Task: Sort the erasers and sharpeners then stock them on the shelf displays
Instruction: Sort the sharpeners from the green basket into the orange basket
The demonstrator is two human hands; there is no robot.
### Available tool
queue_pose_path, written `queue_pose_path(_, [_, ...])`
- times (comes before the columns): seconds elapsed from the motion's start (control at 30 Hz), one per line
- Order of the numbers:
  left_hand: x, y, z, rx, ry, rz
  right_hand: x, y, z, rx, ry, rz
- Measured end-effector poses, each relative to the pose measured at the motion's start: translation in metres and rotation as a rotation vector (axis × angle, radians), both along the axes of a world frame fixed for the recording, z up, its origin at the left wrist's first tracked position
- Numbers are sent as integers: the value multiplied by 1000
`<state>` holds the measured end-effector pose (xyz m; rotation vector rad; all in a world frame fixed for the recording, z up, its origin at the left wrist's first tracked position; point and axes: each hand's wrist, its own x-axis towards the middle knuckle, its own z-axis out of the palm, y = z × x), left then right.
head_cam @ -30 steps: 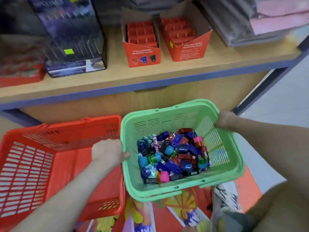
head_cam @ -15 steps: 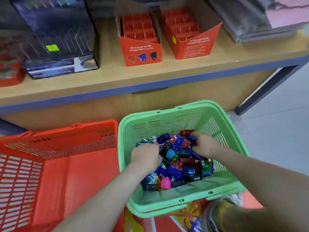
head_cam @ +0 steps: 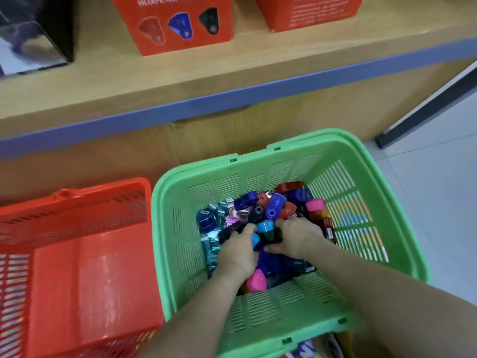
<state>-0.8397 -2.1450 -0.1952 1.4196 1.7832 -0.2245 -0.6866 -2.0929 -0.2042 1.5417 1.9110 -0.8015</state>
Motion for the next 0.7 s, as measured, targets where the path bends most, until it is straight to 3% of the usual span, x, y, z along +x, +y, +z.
queue_pose_path(0.2, [3, -8, -2, -65, 1, -37, -7, -6, -3, 66, 57, -33])
queue_pose_path(0.3, [3, -7, 5, -50, 13, -118, -7, -3, 1, 100, 91, 120])
queue_pose_path(0.47, [19, -18, 13, -60, 118, -321, -7, 0, 4, 128, -42, 296])
queue_pose_path(0.6, [17, -21, 6, -66, 23, -125, 7, 8, 6, 107, 84, 94])
queue_pose_path(0.7, [14, -19, 9, -7, 11, 24, 9, 20, 26, -10, 377, -368])
